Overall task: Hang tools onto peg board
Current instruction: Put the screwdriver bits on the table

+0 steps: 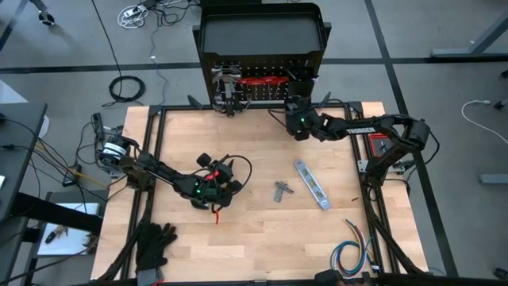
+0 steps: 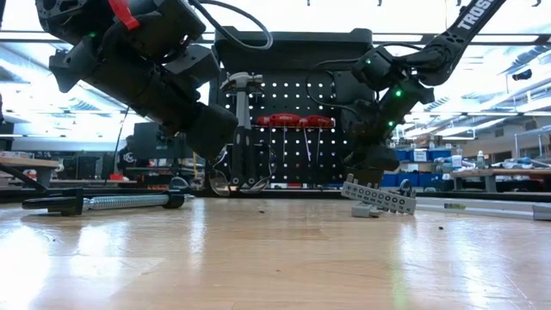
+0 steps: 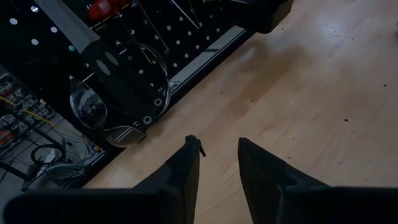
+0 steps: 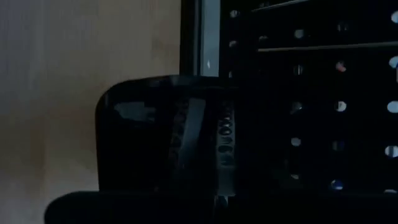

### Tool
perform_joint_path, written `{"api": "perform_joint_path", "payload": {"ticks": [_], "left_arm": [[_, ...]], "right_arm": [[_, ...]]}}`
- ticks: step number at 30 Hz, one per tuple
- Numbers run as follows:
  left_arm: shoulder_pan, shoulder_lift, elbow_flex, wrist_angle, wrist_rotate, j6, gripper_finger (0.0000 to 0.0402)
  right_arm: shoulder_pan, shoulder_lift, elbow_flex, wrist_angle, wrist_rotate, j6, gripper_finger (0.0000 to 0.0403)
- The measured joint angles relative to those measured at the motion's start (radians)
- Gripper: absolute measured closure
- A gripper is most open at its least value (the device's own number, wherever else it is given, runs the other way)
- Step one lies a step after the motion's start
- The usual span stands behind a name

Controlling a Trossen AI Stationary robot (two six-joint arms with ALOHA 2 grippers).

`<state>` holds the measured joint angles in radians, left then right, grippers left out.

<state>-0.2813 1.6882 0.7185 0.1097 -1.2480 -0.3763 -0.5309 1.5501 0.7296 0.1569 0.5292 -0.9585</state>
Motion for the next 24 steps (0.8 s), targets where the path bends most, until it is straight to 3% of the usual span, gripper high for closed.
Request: {"api": "perform_joint_path", "payload": {"ticks": [7,15,20,24], "left_arm": [[0.000,0.000,0.000,0.000,0.000,-0.001,0.0291],[-0.001,0.000,0.000,0.020,0.007,-0.001,0.0291],[-0.002,0.000,0.000,0.021,0.009,-0.001,0.0291],[-0.002,0.000,0.000,0.021,0.010,-0.002,0.0291]], "right_arm": [[0.047,0.002,-0.002,-0.004,0.064,0.073,0.0362],[0.161,0.002,-0.003,-0.008,0.246,0.127,0.0362],[0.286,-0.034,-0.003,-0.071,0.364,0.185,0.0362],[0.427,-0.114,-0.003,-0.227,0.379,0.343,0.0362]]}}
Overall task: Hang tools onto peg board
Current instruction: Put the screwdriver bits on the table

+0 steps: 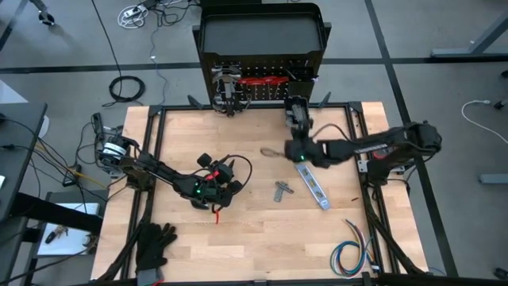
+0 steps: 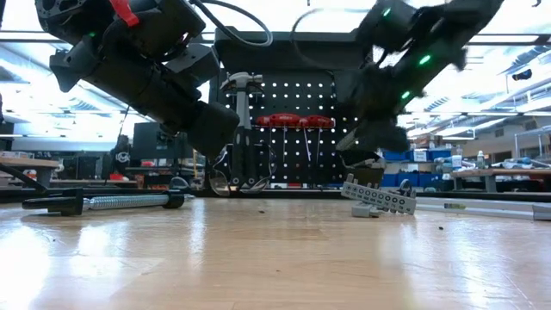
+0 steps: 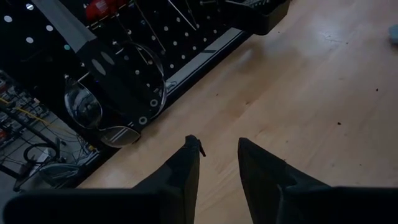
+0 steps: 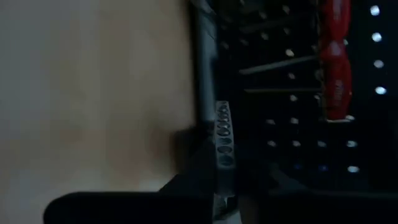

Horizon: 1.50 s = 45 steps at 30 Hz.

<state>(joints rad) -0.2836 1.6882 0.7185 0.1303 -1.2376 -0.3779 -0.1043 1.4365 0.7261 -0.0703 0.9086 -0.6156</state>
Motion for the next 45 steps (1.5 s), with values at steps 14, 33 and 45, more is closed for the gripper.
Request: {"api": "perform_joint_path", "payload": {"ticks": [14,33,45], "left_arm": [[0.000,0.000,0.000,0.031,0.018,0.005,0.0291],[0.000,0.000,-0.001,0.024,0.047,0.007,0.0291],[0.000,0.000,-0.001,0.025,0.047,0.007,0.0291]], "right_arm": [[0.231,-0.142,0.000,-0.220,-0.790,0.698,0.0362],[0.254,0.069,0.001,-0.066,-0.947,0.888,0.0296],[0.304,-0.232,0.001,-0.358,-0.664,0.935,0.0203]]}}
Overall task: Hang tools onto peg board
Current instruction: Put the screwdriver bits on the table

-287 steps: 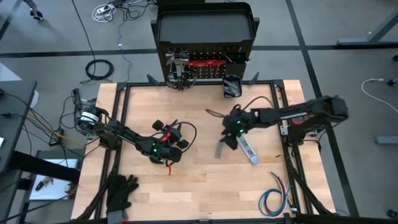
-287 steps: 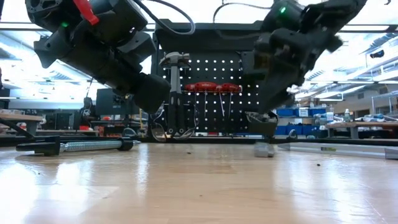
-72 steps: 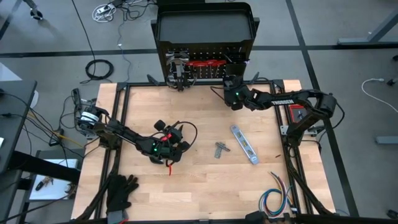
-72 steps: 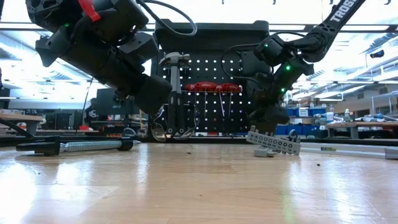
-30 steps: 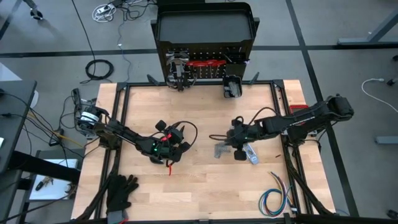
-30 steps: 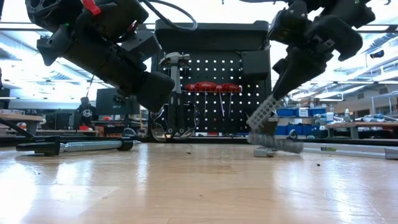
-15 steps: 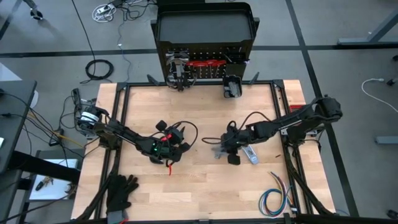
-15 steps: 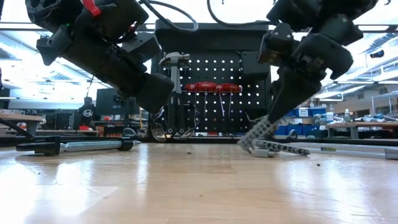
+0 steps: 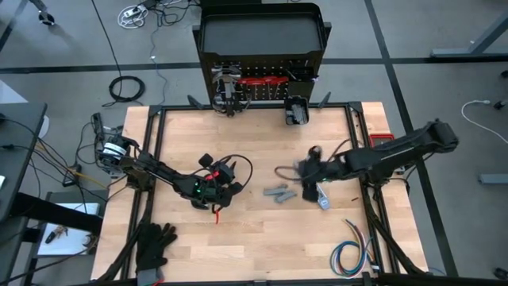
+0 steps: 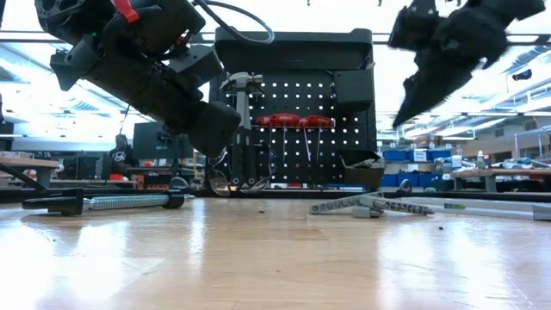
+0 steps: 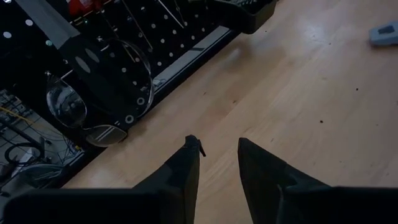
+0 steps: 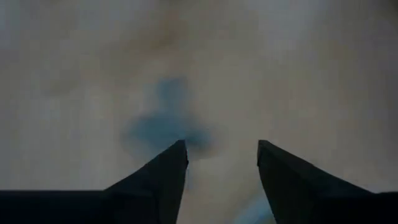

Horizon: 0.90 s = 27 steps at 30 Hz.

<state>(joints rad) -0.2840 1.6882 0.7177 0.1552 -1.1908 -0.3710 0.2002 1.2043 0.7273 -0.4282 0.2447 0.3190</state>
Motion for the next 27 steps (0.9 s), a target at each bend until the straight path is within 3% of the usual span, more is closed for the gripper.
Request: {"api": "perform_joint_path", "payload": {"ticks": [4,6,13,19,27], "left_arm": [[0.000,0.000,0.000,0.010,0.000,0.001,0.0291],[0.000,0.000,0.000,0.008,0.000,0.001,0.0291],[0.000,0.000,0.000,0.003,0.011,0.001,0.0291],[0.000,0.000,0.001,-0.006,0.017,0.001,0.0291],[0.003,0.000,0.001,-0.012,0.018,0.000,0.0291]], "right_arm": [[-0.024,-0.110,-0.018,-0.005,0.402,-0.135,0.0185],[-0.057,-0.130,-0.044,0.060,0.495,-0.232,0.0179],[-0.293,-0.048,-0.071,0.134,0.497,-0.507,0.0178],[-0.475,0.050,-0.069,0.280,0.408,-0.628,0.0168],[-0.593,0.212,-0.011,0.324,0.379,-0.704,0.0144]]}}
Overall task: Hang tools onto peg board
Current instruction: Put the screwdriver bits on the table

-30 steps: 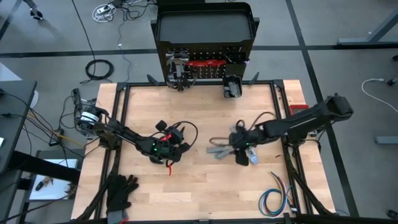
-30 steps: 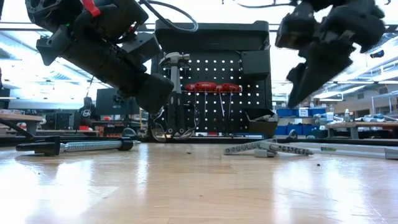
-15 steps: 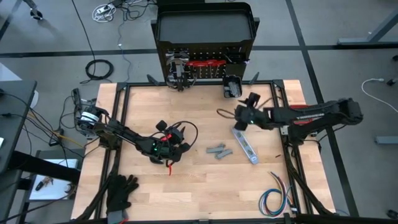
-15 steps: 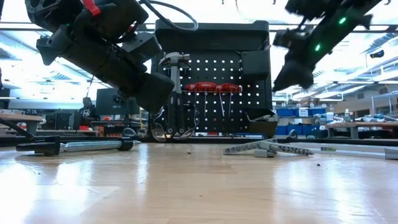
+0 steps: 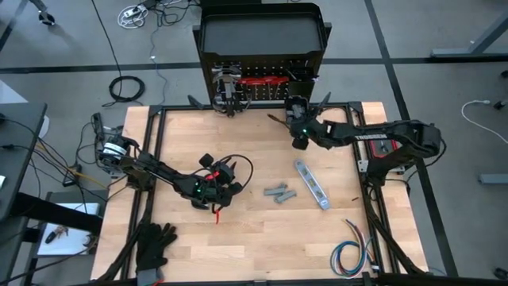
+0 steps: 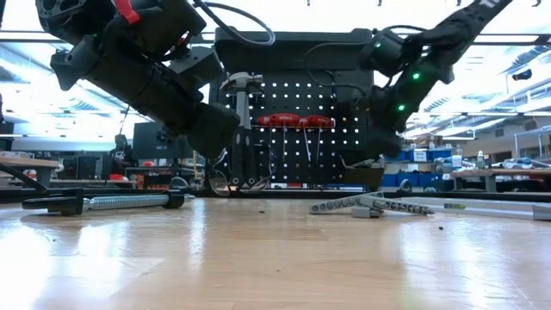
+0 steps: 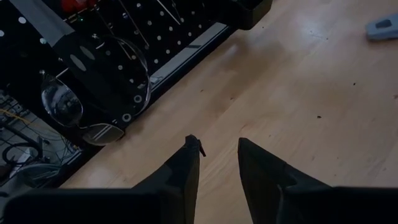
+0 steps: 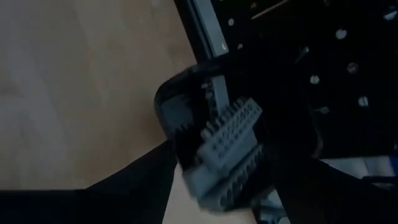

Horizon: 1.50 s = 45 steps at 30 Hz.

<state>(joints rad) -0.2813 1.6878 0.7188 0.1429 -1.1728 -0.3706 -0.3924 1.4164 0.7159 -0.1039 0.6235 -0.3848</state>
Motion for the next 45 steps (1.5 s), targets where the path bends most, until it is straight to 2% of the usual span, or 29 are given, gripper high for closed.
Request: {"api": "perform_joint_path", "payload": {"ticks": [8,15,19,24,32,40,45], "left_arm": [[0.000,0.000,0.000,-0.006,0.000,0.000,0.0291],[0.000,0.000,-0.002,-0.010,0.000,0.000,0.0291],[0.000,0.000,-0.002,-0.009,0.000,0.001,0.0291],[0.000,0.000,-0.002,-0.008,-0.003,0.001,0.0291],[0.000,0.000,-0.002,-0.007,-0.004,0.002,0.0291],[0.000,0.000,-0.002,-0.008,-0.004,0.002,0.0291],[0.000,0.000,-0.002,-0.008,-0.003,0.001,0.0291]], "right_arm": [[-0.074,0.119,0.095,0.006,-0.049,-0.011,0.0120],[-0.122,0.185,0.111,-0.005,-0.063,-0.033,0.0133],[-0.133,0.200,0.113,-0.031,-0.016,-0.010,0.0159],[-0.139,0.200,0.119,-0.056,-0.018,0.026,0.0214],[-0.120,0.201,0.156,-0.088,0.014,0.017,0.0359],[-0.047,0.198,0.186,-0.129,0.148,-0.037,0.0363],[0.007,0.159,0.196,-0.204,0.166,-0.021,0.0363]]}}
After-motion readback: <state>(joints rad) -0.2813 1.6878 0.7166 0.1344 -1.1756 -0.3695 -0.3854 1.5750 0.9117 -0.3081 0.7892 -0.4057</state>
